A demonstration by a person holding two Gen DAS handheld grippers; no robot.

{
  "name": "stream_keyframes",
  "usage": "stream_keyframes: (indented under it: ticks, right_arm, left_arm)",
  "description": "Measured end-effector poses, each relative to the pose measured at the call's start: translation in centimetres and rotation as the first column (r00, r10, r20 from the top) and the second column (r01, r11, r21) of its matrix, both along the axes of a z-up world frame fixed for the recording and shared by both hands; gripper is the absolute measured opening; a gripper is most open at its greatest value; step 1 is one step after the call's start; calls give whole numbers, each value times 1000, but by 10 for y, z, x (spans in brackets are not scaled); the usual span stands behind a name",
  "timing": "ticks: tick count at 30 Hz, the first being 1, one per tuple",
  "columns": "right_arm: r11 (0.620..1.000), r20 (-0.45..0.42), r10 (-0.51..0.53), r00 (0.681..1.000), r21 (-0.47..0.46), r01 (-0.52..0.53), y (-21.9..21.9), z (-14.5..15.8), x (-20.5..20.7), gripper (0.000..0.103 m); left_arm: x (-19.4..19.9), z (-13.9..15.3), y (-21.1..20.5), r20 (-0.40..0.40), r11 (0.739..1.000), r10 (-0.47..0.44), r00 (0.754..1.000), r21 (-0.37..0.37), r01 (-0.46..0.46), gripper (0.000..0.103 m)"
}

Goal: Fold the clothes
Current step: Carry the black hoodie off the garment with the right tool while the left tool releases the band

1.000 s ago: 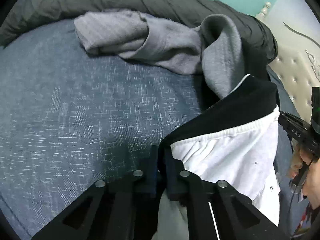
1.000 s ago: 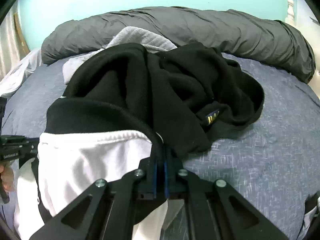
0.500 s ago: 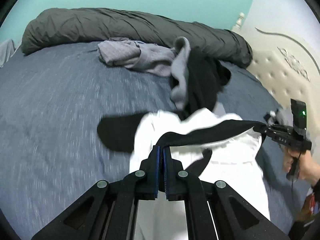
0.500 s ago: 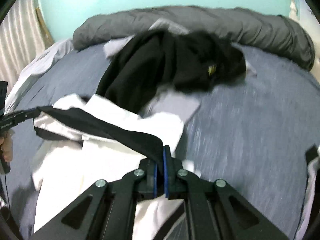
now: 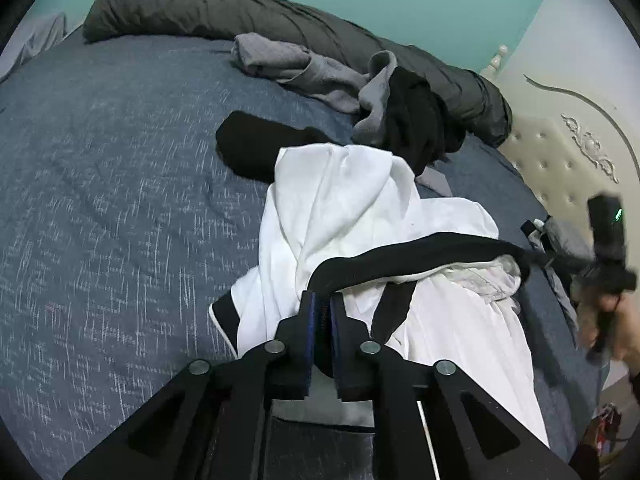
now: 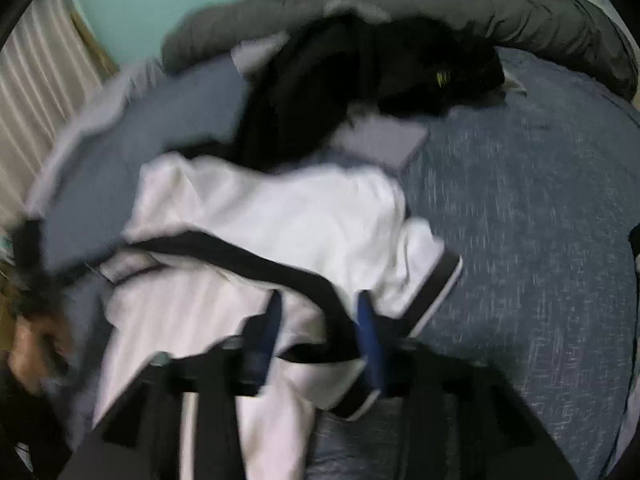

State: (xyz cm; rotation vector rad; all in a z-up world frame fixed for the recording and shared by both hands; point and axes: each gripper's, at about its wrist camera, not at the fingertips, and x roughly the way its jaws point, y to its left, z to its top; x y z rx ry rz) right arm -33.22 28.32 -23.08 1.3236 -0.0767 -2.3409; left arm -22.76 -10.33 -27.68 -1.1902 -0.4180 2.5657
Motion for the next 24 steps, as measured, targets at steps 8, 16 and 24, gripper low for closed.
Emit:
stream_keyframes:
  ticks: [8,16,24]
  right_arm:
    - [991,-1,-79,997,-107,79,-31,31,-67,72]
    - [990,107,-143,984,29,141,-105,-27,-185,73]
    - [955,106,-200,974,243,169,-150,-68,-242,86]
  left_arm:
    - [8,5,-8,-12,1000,20,1000,7,-20,58]
    - [10,8,-27,-31,997,56,998,56,-54,64]
    - [12,5,-39,-33,995,81,996,63,-79,64]
